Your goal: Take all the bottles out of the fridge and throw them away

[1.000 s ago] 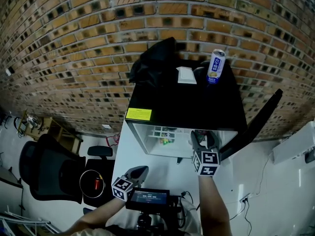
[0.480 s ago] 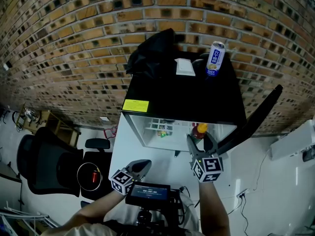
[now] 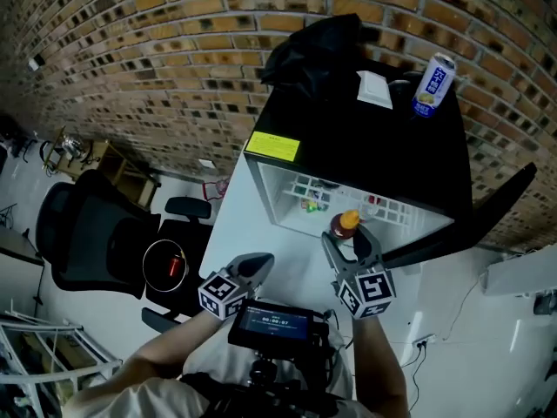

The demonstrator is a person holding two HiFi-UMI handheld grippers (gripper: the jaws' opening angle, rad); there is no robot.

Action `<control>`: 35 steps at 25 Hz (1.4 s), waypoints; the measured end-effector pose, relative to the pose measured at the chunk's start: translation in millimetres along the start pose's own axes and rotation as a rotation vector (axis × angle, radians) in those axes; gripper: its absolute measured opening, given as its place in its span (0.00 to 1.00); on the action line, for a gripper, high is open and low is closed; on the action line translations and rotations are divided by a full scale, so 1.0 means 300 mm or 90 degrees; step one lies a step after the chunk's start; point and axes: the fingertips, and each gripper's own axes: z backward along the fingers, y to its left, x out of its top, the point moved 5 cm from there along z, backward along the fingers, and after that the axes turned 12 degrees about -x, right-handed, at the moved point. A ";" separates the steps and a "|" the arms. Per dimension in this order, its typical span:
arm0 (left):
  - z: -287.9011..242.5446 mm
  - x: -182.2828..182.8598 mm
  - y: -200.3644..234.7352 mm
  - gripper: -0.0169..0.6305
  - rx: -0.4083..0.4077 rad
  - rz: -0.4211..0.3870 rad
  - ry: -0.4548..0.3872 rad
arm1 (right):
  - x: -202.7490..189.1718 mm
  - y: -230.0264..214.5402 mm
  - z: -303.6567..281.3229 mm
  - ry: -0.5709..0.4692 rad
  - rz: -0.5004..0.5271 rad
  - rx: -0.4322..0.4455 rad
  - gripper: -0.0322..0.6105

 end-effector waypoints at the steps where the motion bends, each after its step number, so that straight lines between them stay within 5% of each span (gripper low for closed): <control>1: 0.011 0.002 -0.005 0.06 0.012 0.000 0.000 | -0.010 0.025 -0.009 0.003 0.000 0.023 0.45; 12: 0.139 -0.087 -0.080 0.07 0.155 -0.015 0.007 | -0.140 0.348 -0.090 0.061 0.000 0.324 0.45; 16: 0.174 -0.118 -0.105 0.35 0.193 -0.027 0.002 | -0.169 0.484 -0.102 0.089 -0.004 0.418 0.45; 18: 0.198 -0.123 -0.111 0.40 0.226 -0.025 -0.001 | -0.177 0.541 -0.111 0.101 -0.005 0.455 0.45; 25: 0.289 -0.103 -0.077 0.54 0.268 -0.018 -0.028 | -0.220 0.753 -0.102 0.133 0.018 0.555 0.45; 35: 0.453 -0.057 0.083 0.53 0.265 -0.062 -0.068 | -0.226 1.000 -0.137 0.166 0.028 0.590 0.45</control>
